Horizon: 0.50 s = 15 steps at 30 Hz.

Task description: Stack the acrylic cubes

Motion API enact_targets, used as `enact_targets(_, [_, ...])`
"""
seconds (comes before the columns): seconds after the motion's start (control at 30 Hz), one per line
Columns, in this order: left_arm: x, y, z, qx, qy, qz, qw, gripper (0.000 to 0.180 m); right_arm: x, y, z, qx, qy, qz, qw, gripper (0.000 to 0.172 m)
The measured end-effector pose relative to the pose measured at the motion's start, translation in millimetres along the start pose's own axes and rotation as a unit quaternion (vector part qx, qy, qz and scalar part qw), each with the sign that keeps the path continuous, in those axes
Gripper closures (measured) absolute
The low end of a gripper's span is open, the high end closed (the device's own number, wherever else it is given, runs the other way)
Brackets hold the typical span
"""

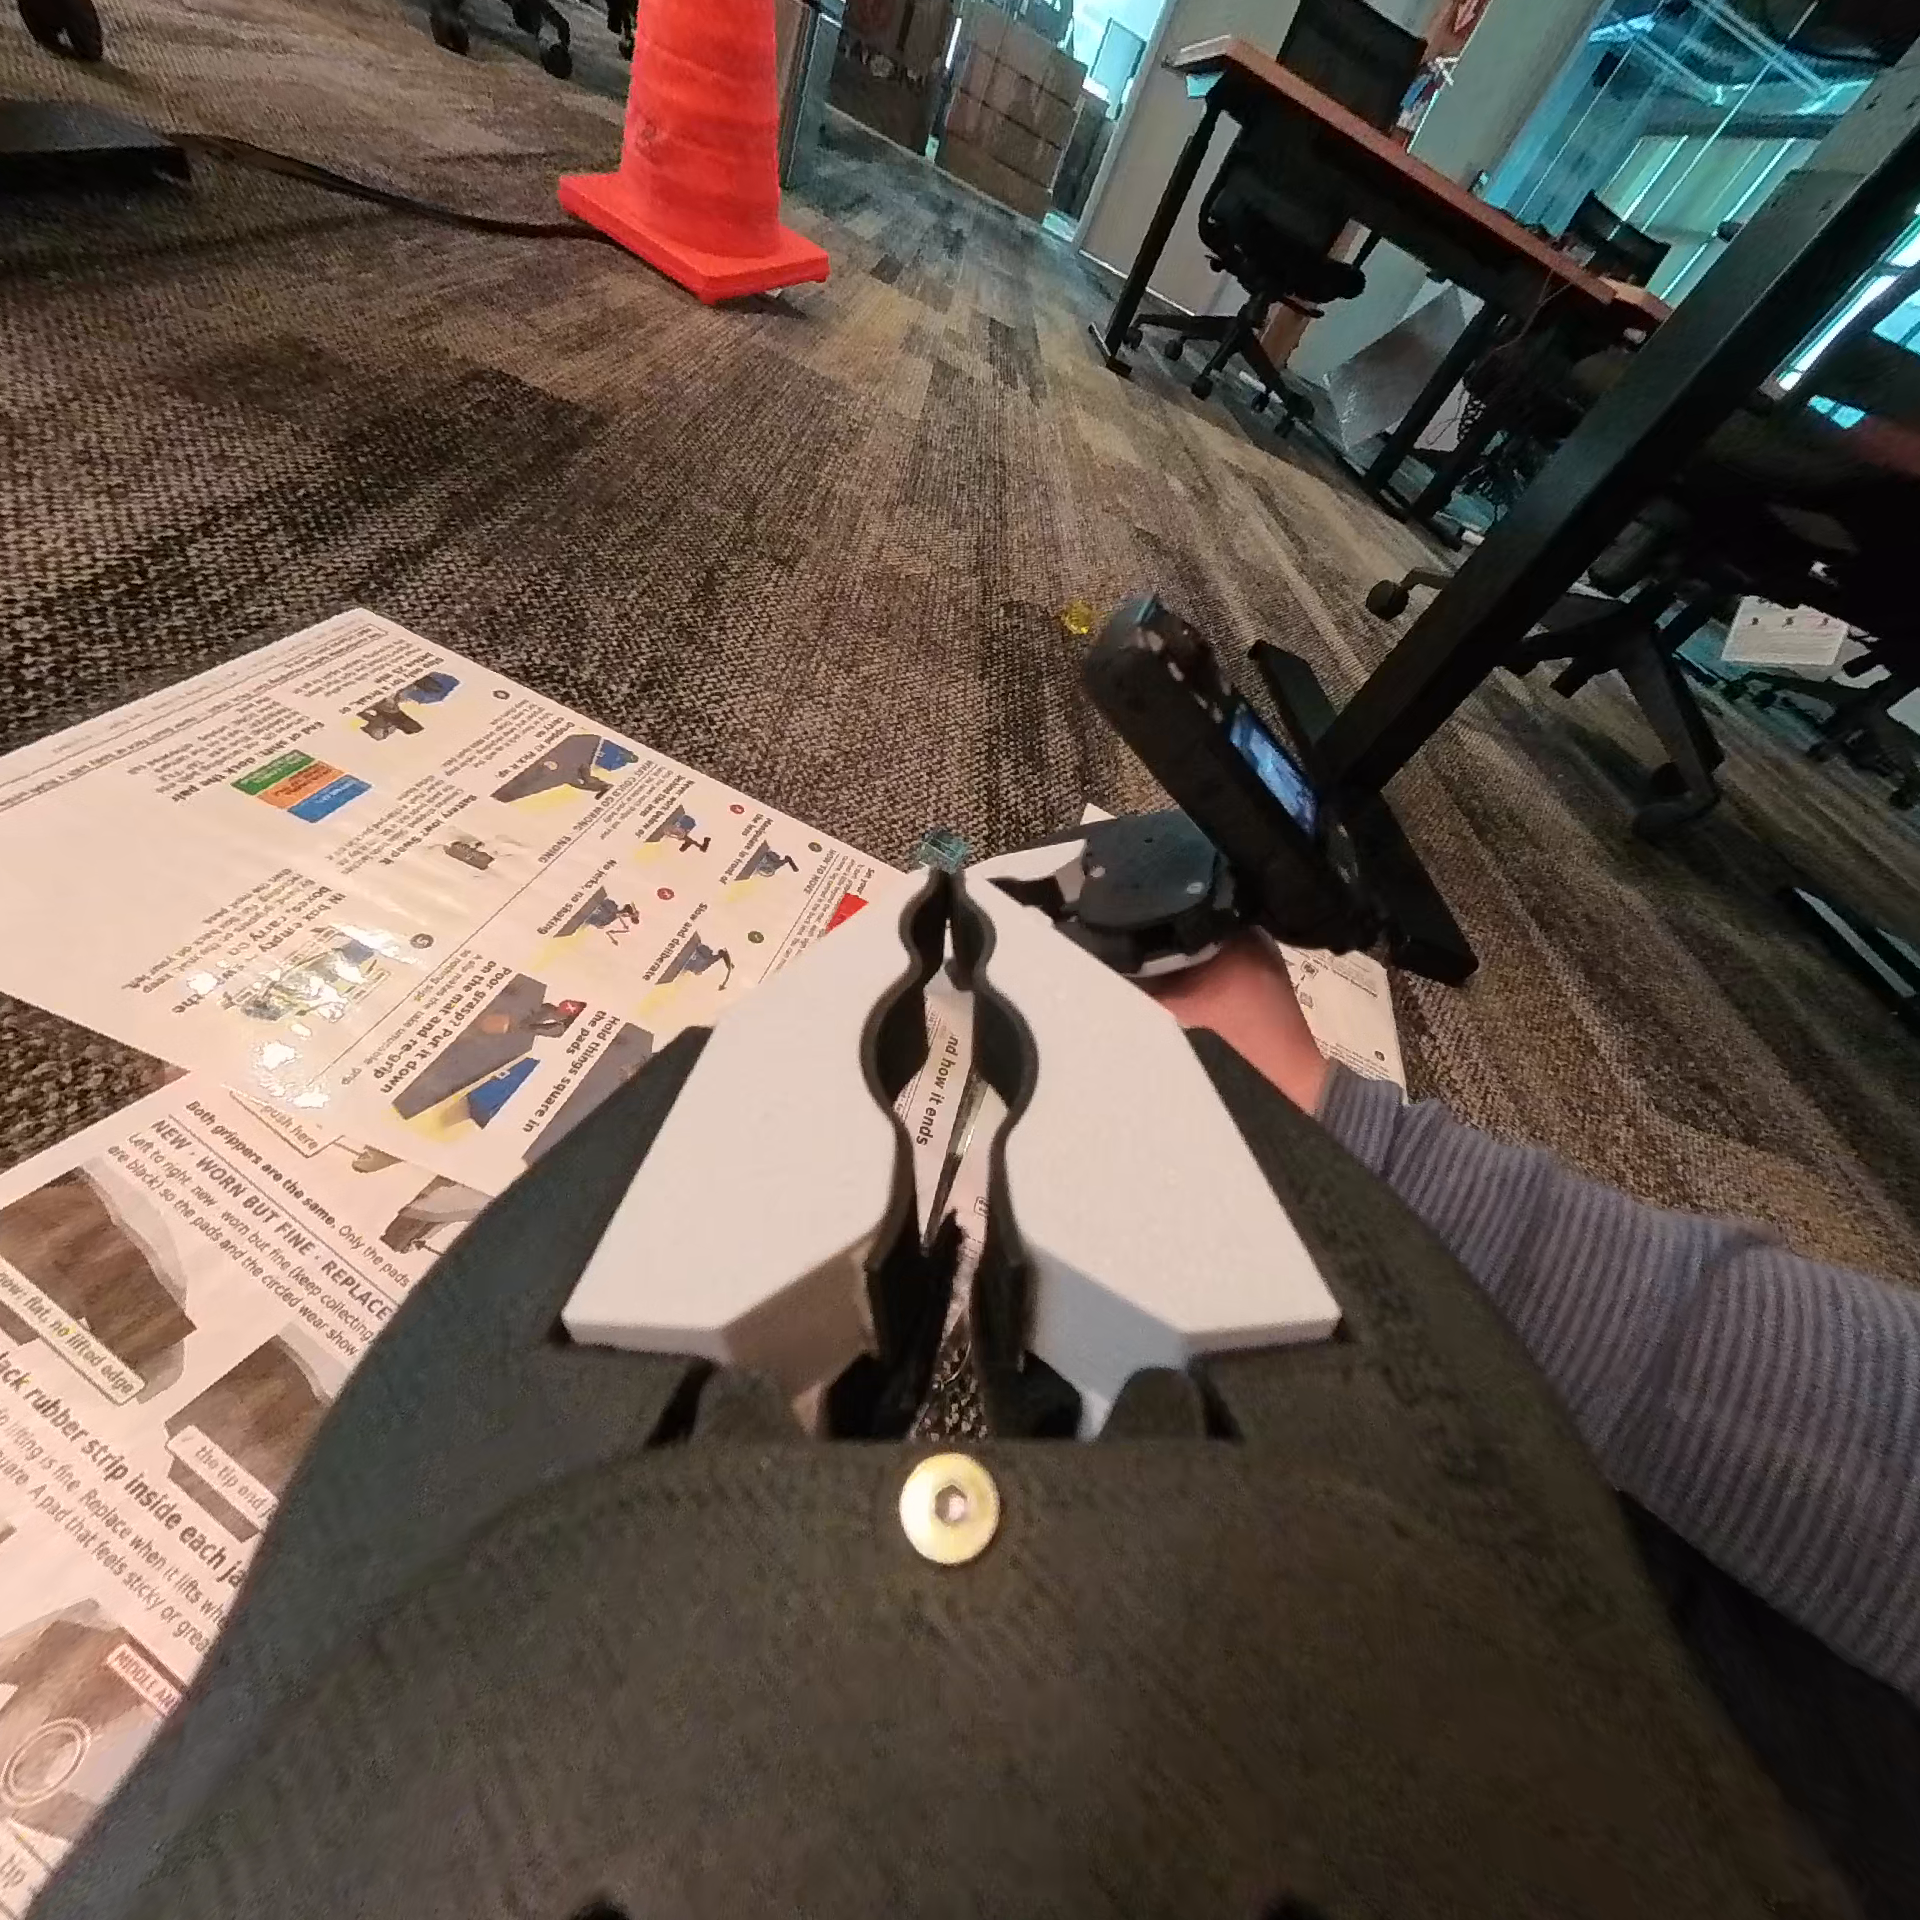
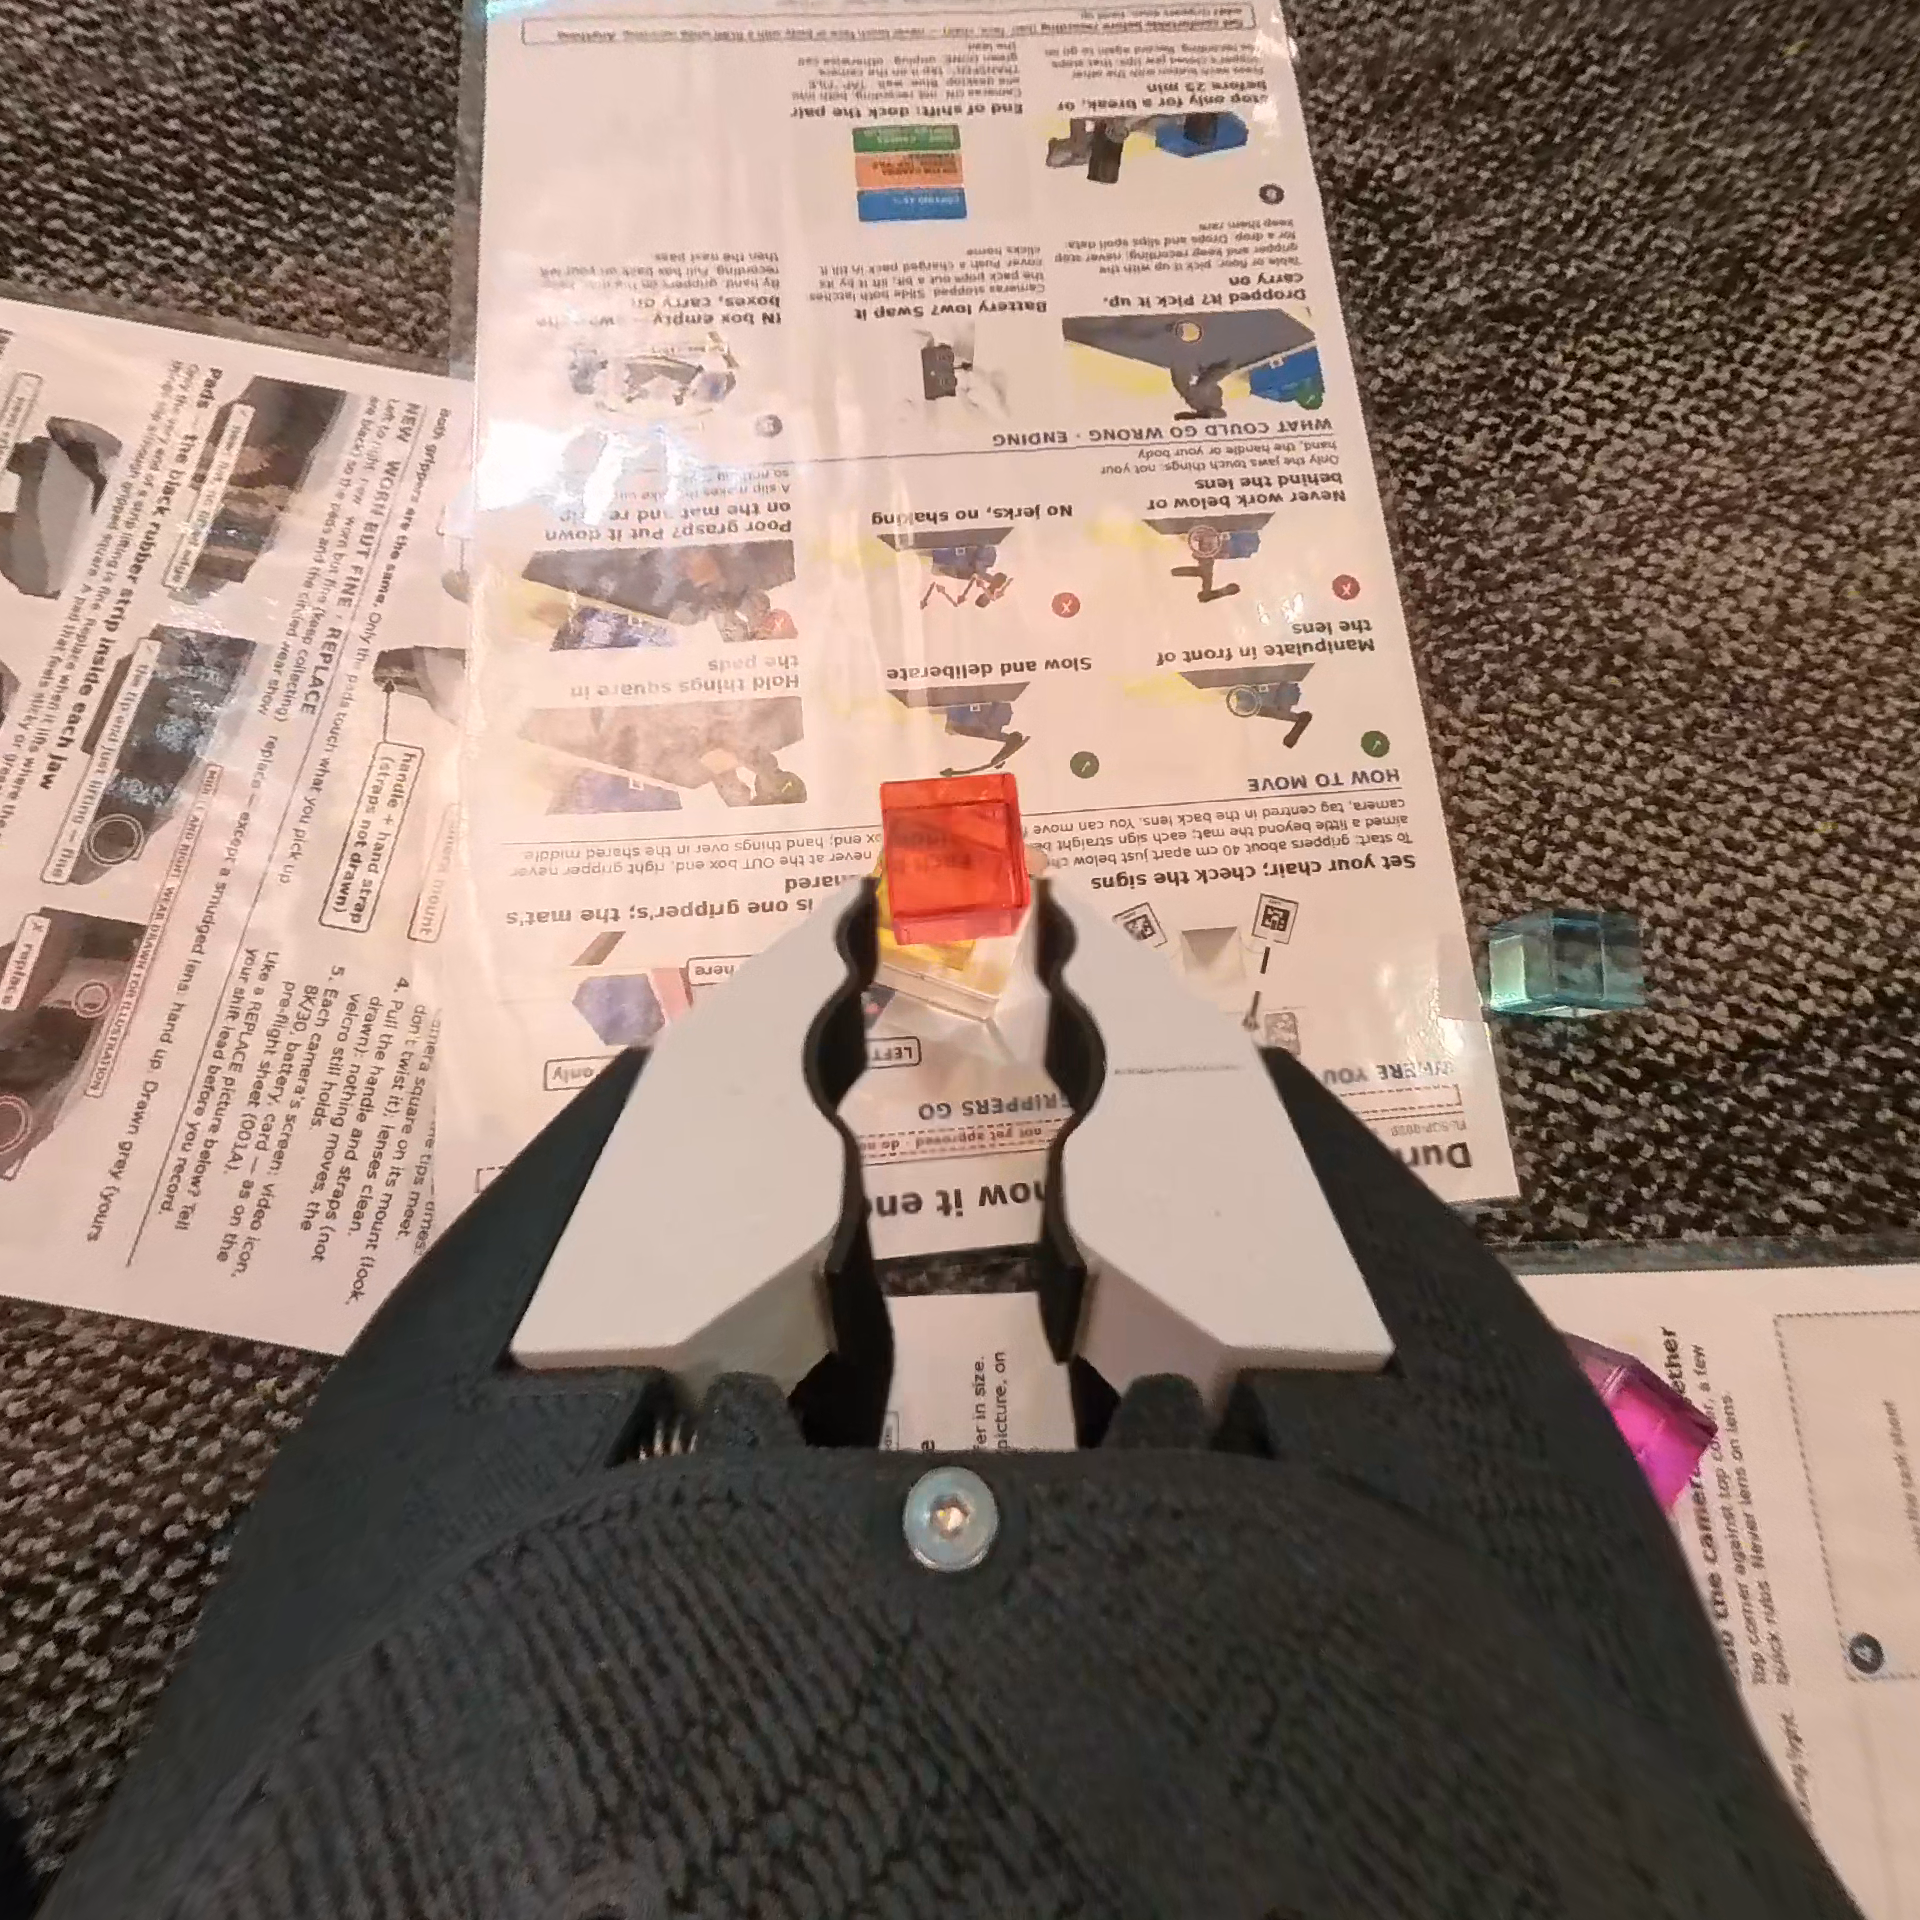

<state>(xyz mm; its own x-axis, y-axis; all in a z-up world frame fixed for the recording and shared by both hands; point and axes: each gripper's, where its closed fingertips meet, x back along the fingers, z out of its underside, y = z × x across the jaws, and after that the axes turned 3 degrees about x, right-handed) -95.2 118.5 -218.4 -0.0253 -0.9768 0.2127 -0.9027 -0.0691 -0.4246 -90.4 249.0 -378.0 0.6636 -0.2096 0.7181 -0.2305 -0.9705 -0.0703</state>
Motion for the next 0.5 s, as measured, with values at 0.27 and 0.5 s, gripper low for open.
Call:
enact_targets(0.27, [-0.3,0.1,0.4,0.0,0.001,0.001,1.0,0.18,3.3,7.0,7.1,0.012,0.009,-0.03,0.999,0.139])
enact_targets(0.5, [-0.2,0.0,0.1,0.001,0.0,0.001,1.0,0.18,4.2,10.1,8.5,0.02,0.013,-0.033,0.999,0.144])
